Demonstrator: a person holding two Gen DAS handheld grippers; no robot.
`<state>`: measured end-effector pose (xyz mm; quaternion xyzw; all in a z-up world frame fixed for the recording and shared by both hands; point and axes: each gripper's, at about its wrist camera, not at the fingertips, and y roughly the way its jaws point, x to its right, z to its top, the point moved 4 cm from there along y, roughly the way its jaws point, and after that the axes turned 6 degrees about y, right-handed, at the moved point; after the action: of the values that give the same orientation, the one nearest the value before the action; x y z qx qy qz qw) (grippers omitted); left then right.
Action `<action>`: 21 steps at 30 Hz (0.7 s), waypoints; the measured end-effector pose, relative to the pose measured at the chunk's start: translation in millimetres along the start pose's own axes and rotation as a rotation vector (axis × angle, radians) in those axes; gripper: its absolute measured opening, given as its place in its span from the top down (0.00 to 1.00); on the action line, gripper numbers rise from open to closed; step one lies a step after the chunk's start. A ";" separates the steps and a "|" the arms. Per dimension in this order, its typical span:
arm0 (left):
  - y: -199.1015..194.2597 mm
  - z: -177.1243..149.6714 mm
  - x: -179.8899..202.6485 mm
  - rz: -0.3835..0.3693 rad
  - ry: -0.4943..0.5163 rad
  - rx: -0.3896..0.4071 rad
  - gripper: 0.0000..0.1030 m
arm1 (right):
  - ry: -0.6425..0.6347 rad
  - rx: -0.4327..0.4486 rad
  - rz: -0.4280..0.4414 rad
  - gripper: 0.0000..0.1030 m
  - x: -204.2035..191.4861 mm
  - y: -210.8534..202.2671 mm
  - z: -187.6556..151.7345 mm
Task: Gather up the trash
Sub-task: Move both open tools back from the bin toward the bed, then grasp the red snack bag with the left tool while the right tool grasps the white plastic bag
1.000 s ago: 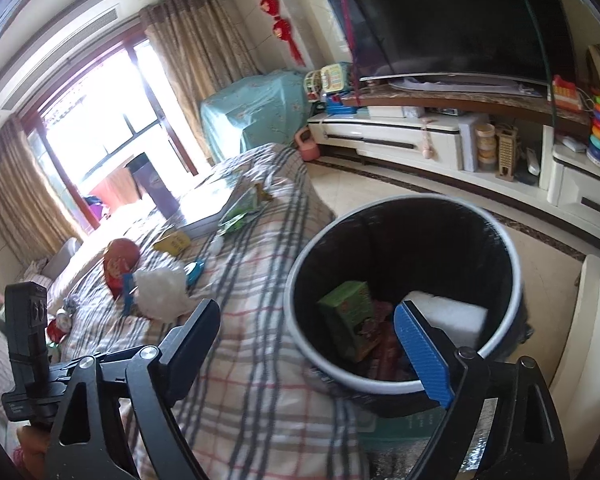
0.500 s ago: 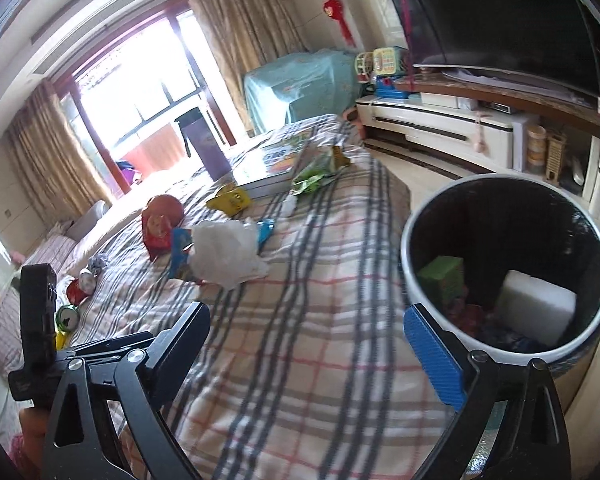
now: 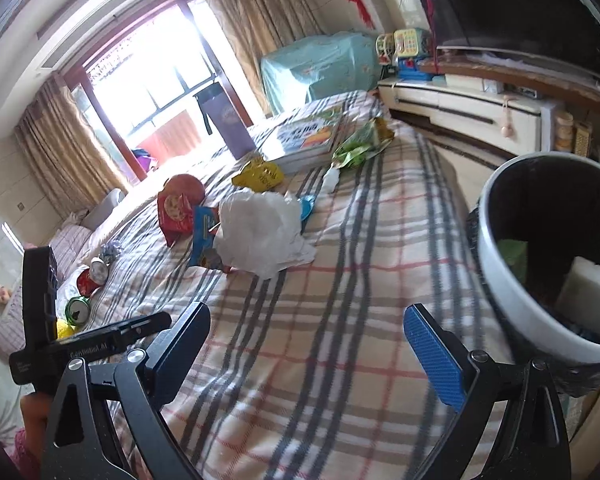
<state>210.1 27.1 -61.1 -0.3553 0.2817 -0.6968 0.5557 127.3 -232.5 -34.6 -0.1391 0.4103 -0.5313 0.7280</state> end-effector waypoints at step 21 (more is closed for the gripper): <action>46.1 111.4 -93.8 0.113 -0.102 0.101 0.30 | -0.020 -0.012 0.015 0.14 -29.8 63.3 33.9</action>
<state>338.9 108.4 -48.9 -0.3453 0.2370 -0.6588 0.6250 191.4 -188.8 -40.4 -0.1455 0.4073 -0.5221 0.7351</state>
